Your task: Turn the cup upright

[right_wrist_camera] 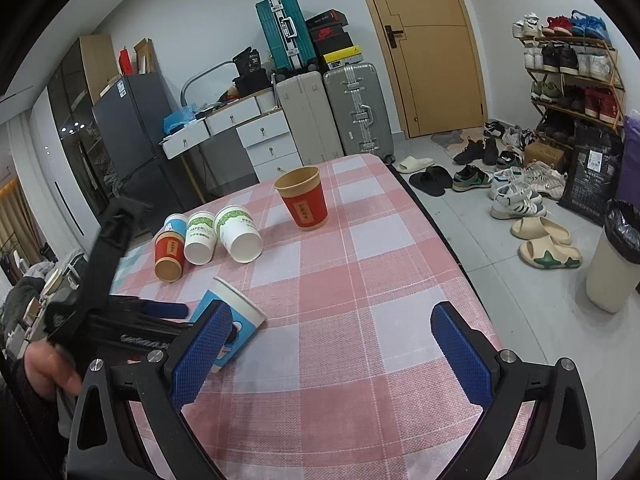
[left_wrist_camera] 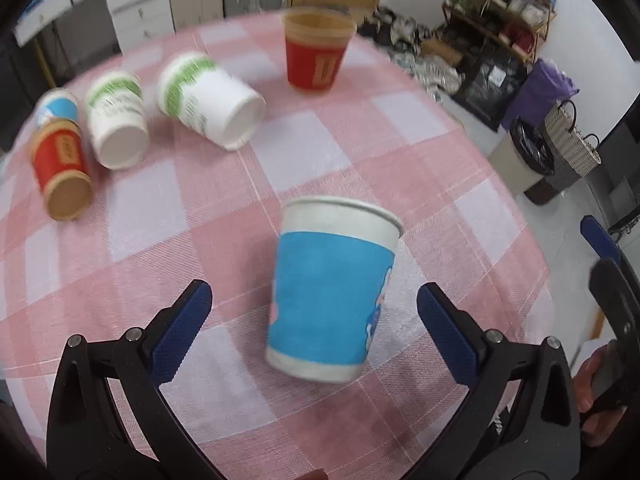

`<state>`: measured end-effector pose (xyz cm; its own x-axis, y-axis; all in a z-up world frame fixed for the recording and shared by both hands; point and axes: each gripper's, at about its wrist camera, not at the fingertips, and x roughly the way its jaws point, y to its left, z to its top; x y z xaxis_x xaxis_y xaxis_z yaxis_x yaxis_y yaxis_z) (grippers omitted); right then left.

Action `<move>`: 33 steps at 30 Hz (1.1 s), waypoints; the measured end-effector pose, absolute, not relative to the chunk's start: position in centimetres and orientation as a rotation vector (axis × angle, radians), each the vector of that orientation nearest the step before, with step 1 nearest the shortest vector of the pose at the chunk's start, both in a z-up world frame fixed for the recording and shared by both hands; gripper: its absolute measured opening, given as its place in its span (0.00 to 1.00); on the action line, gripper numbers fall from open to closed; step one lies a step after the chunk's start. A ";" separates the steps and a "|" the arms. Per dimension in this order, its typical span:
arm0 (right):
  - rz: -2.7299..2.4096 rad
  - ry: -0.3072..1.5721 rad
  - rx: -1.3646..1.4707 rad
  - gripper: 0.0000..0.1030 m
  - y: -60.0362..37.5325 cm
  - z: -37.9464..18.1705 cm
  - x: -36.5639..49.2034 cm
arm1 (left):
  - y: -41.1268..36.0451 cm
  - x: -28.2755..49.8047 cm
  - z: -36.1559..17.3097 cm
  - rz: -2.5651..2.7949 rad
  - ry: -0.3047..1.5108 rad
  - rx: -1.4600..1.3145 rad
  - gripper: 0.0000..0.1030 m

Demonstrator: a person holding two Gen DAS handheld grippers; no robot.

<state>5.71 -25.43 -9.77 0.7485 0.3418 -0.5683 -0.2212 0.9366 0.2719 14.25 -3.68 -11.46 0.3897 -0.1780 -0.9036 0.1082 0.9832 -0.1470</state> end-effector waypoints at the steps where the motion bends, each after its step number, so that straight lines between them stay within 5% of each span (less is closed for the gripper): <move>1: 0.311 0.658 0.197 0.99 -25.5 -9.9 5.9 | -3.8 14.9 -12.2 -0.194 1.181 -0.073 0.93; 4: 0.323 0.668 0.209 0.99 -25.3 -10.4 6.3 | -4.3 16.5 -13.9 -0.202 1.257 -0.068 0.57; 14: 0.356 0.670 0.198 0.99 -23.7 -10.0 6.0 | -1.7 16.2 -12.2 -0.215 1.253 -0.186 0.54; 26: 0.482 0.639 0.161 0.99 -17.8 -7.6 3.7 | 11.1 3.1 0.5 -0.059 1.125 -0.304 0.54; 33: 0.545 0.672 0.124 0.99 -13.9 -8.1 2.3 | 14.5 -4.8 1.5 -0.047 1.131 -0.363 0.54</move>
<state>2.31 -13.85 -8.06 0.6491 0.5171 -0.5578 -0.4393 0.8536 0.2801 -4.84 14.54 1.51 0.4312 -0.2186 -0.8754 -0.1457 0.9406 -0.3067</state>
